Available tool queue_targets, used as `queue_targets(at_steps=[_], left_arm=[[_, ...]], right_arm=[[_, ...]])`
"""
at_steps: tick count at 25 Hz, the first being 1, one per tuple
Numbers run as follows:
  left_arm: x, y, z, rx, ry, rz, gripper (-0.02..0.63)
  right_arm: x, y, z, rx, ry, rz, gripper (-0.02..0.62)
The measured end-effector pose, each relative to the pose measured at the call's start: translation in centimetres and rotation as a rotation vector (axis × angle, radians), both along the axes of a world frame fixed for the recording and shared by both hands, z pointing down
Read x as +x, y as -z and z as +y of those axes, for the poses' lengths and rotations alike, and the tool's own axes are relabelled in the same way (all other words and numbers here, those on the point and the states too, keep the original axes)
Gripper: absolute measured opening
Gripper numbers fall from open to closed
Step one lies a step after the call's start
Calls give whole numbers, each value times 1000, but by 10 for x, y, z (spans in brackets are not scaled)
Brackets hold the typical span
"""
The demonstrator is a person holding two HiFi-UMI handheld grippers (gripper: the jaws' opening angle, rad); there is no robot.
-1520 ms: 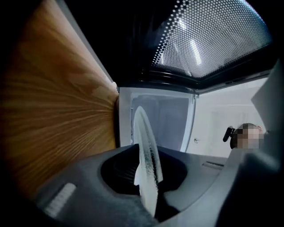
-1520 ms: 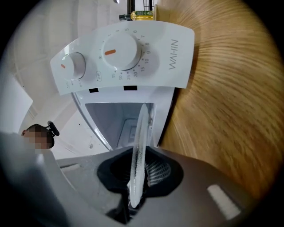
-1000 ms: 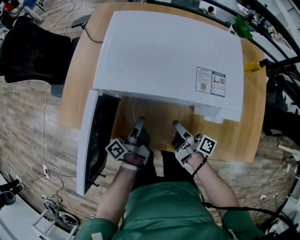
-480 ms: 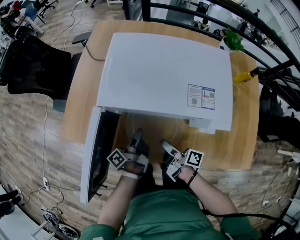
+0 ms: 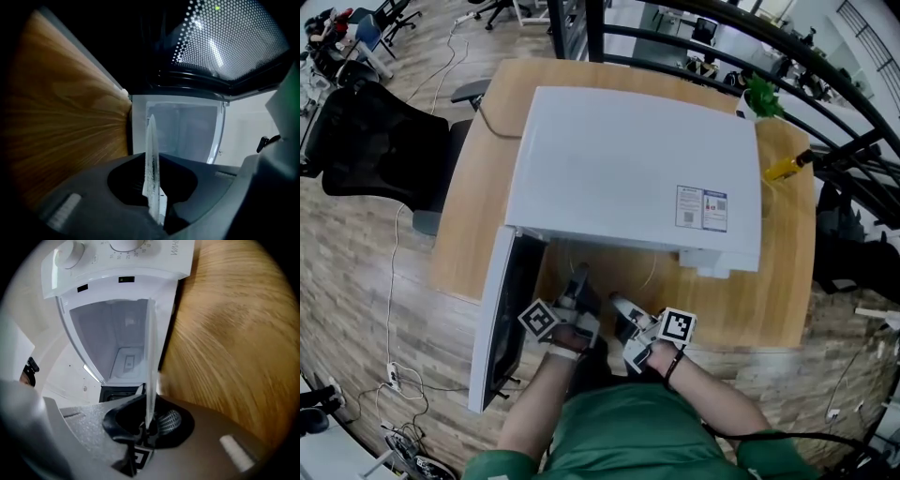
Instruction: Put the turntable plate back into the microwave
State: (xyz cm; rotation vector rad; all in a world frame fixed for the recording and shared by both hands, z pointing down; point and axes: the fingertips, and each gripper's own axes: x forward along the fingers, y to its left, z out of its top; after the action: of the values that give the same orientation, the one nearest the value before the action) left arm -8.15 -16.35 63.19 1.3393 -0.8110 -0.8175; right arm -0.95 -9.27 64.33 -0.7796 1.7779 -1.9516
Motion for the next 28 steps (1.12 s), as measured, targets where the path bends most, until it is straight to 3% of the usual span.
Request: queue_targets(at_steps=[9,11,14,22,25,28], left_arm=[[18,5,-3,24,-81,-29,40],[23,4,2,19,-110,-50,118],[25,4,13,-6,-135,-77,137],[33,4,29,-54,-175,-96,135],[34,-2,26,-63,-173,-144,55],[38,2,22,-85,-140,-70,40]], right_arm=[[9,-1,-30,4,-80,-19,44],[12,-2,-37,-1,-96,-24,44],[15,-1,-45,4,-110,-24,44],[19,-5,-61,-9,-128,4,49],[19,-4,-66,-7,-133,6,49],[21,-5,-68,-4,-128,19,51]])
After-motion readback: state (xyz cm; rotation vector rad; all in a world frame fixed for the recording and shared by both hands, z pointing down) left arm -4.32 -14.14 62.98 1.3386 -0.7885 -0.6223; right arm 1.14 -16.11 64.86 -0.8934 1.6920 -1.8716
